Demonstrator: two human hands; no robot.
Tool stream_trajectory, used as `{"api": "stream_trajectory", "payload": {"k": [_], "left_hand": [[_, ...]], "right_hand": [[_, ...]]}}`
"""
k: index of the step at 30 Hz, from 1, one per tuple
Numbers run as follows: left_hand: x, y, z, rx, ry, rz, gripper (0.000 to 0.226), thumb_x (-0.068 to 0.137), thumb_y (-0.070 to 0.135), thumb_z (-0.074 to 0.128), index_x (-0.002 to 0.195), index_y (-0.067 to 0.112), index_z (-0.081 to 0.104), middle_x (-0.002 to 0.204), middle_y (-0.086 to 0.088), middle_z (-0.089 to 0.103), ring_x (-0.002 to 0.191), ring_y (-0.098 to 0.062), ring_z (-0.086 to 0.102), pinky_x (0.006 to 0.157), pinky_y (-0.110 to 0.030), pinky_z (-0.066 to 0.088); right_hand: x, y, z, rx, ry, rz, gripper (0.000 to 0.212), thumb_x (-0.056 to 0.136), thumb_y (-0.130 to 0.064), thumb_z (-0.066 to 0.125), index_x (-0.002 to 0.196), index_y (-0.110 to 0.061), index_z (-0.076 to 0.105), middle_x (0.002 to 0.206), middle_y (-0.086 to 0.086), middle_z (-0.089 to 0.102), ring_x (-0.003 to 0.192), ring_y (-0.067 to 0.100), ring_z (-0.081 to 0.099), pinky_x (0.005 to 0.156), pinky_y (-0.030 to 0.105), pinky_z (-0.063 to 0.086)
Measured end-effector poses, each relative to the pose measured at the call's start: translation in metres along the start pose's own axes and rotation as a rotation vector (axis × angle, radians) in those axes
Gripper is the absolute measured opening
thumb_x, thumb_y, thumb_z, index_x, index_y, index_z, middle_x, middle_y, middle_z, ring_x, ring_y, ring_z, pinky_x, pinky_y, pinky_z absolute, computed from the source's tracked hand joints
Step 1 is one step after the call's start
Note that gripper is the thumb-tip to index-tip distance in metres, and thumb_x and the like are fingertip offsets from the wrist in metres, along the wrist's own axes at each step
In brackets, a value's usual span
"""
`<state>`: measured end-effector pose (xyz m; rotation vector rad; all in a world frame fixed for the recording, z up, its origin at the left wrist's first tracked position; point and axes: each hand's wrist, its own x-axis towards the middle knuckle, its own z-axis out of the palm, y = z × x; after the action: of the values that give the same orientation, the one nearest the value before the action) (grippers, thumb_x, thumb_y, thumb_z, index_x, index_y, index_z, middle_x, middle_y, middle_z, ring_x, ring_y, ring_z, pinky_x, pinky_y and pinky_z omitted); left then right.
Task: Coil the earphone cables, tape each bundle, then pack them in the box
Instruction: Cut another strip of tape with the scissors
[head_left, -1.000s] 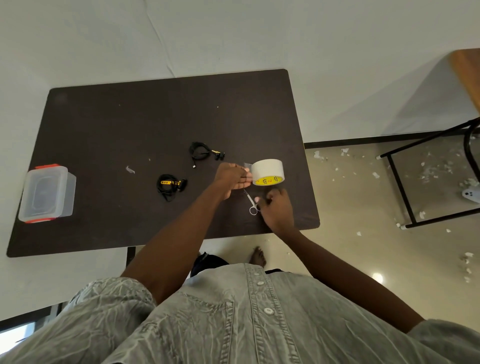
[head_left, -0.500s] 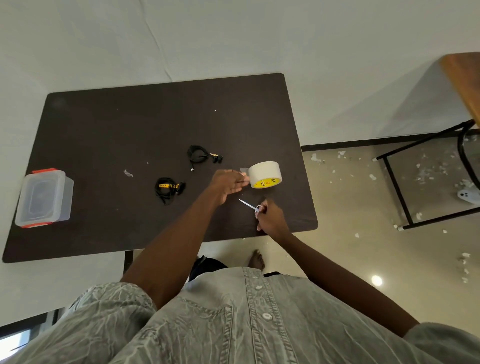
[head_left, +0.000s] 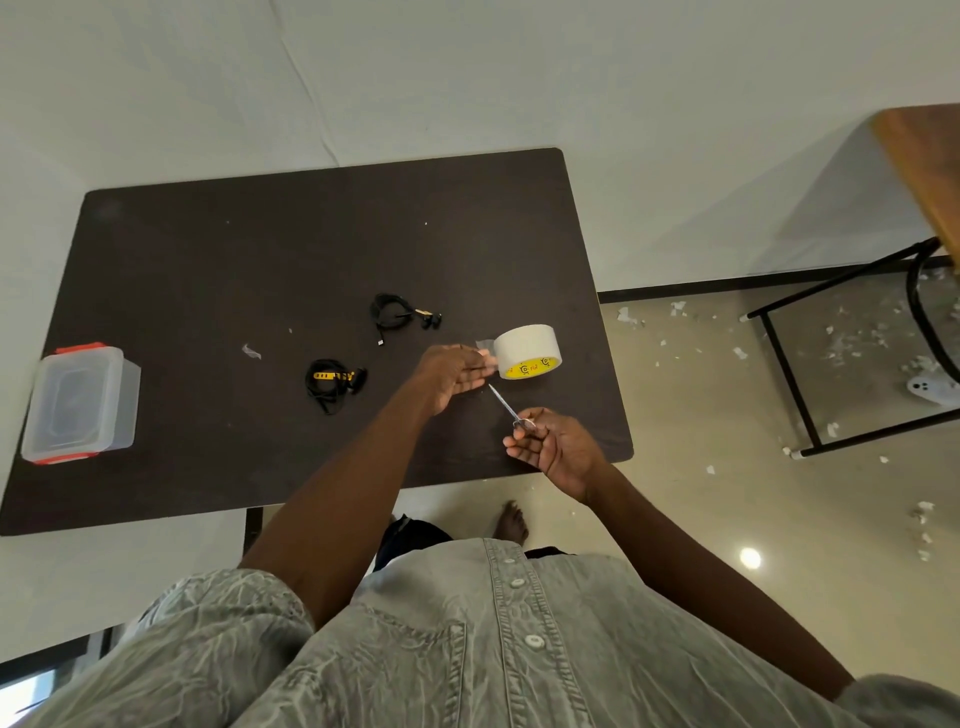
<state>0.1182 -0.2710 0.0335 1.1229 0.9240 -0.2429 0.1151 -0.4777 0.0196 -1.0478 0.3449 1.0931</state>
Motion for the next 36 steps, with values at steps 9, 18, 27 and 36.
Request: {"api": "stream_trajectory", "payload": {"k": [9, 18, 27, 36], "left_hand": [[0.004, 0.004, 0.0, 0.023, -0.01, 0.01, 0.007, 0.089, 0.003, 0.063, 0.096, 0.004, 0.063, 0.1, -0.018, 0.071, 0.094, -0.024, 0.071, 0.082, -0.032, 0.057], [0.007, 0.007, 0.001, 0.048, -0.022, -0.005, 0.011, 0.089, 0.003, 0.062, 0.1, 0.002, 0.064, 0.1, -0.017, 0.072, 0.091, -0.022, 0.071, 0.085, -0.034, 0.056], [0.011, 0.01, 0.004, 0.067, -0.003, -0.033, 0.014, 0.091, 0.002, 0.059, 0.104, -0.001, 0.062, 0.099, -0.018, 0.072, 0.095, -0.025, 0.071, 0.089, -0.037, 0.055], [0.012, 0.013, 0.009, 0.061, 0.004, -0.041, 0.015, 0.09, 0.0, 0.059, 0.104, -0.001, 0.063, 0.1, -0.019, 0.072, 0.096, -0.025, 0.071, 0.09, -0.037, 0.055]], "right_hand": [[0.008, -0.002, 0.014, -0.299, -0.118, 0.025, 0.011, 0.091, -0.001, 0.06, 0.102, -0.002, 0.06, 0.084, 0.015, 0.064, 0.073, 0.024, 0.069, 0.074, 0.034, 0.059], [0.026, -0.008, 0.012, -0.451, -0.184, 0.005, 0.017, 0.096, -0.01, 0.055, 0.104, 0.003, 0.063, 0.079, 0.016, 0.063, 0.072, 0.025, 0.063, 0.07, 0.032, 0.056], [0.038, -0.019, 0.016, -0.436, -0.233, 0.058, 0.033, 0.092, -0.03, 0.058, 0.103, 0.001, 0.063, 0.085, 0.016, 0.062, 0.078, 0.025, 0.063, 0.078, 0.035, 0.052], [0.049, -0.026, 0.008, -0.408, -0.228, 0.042, 0.028, 0.099, -0.02, 0.049, 0.109, 0.002, 0.061, 0.087, 0.017, 0.061, 0.082, 0.026, 0.062, 0.08, 0.035, 0.052]]}}
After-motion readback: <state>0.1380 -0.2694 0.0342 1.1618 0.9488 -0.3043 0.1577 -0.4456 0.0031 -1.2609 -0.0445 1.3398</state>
